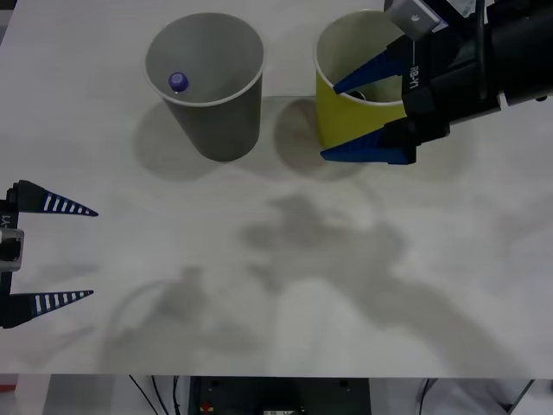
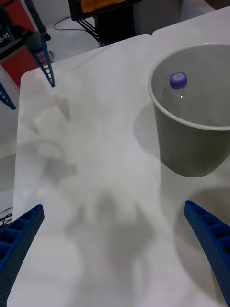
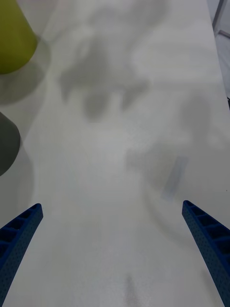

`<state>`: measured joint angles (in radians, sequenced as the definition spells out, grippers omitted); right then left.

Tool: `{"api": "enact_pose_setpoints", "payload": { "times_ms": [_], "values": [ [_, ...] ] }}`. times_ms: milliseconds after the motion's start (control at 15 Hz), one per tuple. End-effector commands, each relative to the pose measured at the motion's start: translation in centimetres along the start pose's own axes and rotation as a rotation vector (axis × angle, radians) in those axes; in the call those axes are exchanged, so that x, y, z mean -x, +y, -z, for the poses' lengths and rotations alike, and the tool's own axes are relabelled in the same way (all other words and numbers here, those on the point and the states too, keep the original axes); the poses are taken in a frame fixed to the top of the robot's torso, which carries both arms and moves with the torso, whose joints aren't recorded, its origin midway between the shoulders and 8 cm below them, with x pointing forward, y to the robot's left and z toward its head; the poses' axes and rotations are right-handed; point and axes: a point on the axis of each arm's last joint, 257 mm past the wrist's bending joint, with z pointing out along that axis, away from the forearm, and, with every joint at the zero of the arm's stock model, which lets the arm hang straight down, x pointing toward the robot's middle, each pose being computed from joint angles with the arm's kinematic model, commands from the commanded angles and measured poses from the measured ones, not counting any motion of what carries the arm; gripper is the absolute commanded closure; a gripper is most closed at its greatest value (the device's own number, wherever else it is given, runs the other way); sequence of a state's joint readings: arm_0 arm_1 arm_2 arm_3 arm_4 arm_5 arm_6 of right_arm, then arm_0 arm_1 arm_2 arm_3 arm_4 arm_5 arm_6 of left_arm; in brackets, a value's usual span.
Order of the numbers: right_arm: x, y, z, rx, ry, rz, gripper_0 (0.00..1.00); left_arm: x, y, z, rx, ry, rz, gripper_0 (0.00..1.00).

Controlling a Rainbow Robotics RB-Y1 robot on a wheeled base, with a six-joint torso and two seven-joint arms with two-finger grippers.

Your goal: Put the can into the green bin and the plastic bottle into the gray bin

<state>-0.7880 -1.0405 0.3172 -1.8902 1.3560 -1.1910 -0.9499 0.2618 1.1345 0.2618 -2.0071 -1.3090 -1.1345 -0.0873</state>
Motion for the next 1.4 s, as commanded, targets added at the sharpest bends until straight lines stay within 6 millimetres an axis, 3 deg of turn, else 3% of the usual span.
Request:
{"api": "enact_pose_setpoints", "payload": {
  "times_ms": [67, 467, 933, 1200, 1400],
  "values": [
    [-3.3, 2.1, 1.8, 0.036, 0.009, 0.047, 0.00, 0.0, 0.0, 0.0, 0.000, 0.000, 0.000, 0.00],
    [-9.5, 6.2, 5.8, 0.027, 0.046, 0.099, 0.00, 0.0, 0.0, 0.0, 0.000, 0.000, 0.000, 0.00],
    [-16.6, 8.0, 8.4, -0.015, 0.094, 0.153, 0.00, 0.0, 0.0, 0.0, 0.000, 0.000, 0.000, 0.00],
    [-19.4, 8.9, 9.5, -0.030, 0.121, 0.168, 0.00, 0.0, 0.0, 0.0, 0.000, 0.000, 0.000, 0.00],
    [-20.4, 8.6, 9.8, -0.038, 0.117, 0.192, 0.00, 0.0, 0.0, 0.0, 0.000, 0.000, 0.000, 0.00]
  ]
}}
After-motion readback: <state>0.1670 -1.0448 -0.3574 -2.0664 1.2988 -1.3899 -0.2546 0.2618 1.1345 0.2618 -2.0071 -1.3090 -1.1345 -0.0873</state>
